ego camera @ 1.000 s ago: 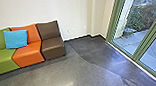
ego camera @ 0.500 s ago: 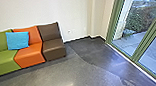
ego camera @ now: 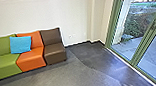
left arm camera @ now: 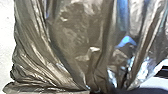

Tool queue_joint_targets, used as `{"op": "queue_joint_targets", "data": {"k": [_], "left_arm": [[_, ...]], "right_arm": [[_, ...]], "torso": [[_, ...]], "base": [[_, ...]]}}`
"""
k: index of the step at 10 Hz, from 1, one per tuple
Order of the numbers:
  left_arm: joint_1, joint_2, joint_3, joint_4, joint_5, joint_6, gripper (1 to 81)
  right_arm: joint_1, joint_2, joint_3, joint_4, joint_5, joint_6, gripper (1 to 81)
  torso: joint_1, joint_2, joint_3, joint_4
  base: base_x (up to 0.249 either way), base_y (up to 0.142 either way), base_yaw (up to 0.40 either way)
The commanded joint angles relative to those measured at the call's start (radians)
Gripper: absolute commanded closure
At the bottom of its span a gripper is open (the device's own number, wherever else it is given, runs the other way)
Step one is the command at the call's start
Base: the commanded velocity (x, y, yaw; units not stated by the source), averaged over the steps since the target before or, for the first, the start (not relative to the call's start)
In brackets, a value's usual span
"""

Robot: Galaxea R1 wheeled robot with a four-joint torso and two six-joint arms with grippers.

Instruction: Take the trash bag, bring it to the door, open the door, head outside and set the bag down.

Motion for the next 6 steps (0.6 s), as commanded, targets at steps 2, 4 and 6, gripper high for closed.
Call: {"op": "queue_joint_targets", "data": {"k": [2,4,6], "left_arm": [[-0.028,-0.011,0.001,0.007,0.080,0.006,81.1],[-0.028,-0.013,0.000,0.007,0.074,0.006,81.1],[-0.026,-0.010,-0.021,0.007,0.066,0.005,81.1]], "right_arm": [[-0.027,0.097,-0.134,-0.003,-0.046,-0.038,1.0],[-0.048,0.143,-0.203,-0.016,-0.045,-0.041,1.0],[-0.058,0.201,-0.267,-0.047,-0.039,-0.039,1.0]], "torso": [[-0.083,0.129,0.115,0.000],[-0.129,0.196,0.175,0.000],[-0.167,0.253,0.136,0.000]], "base": [[0.000,0.000,0.000],[0.000,0.000,0.000],[0.000,0.000,0.000]]}}
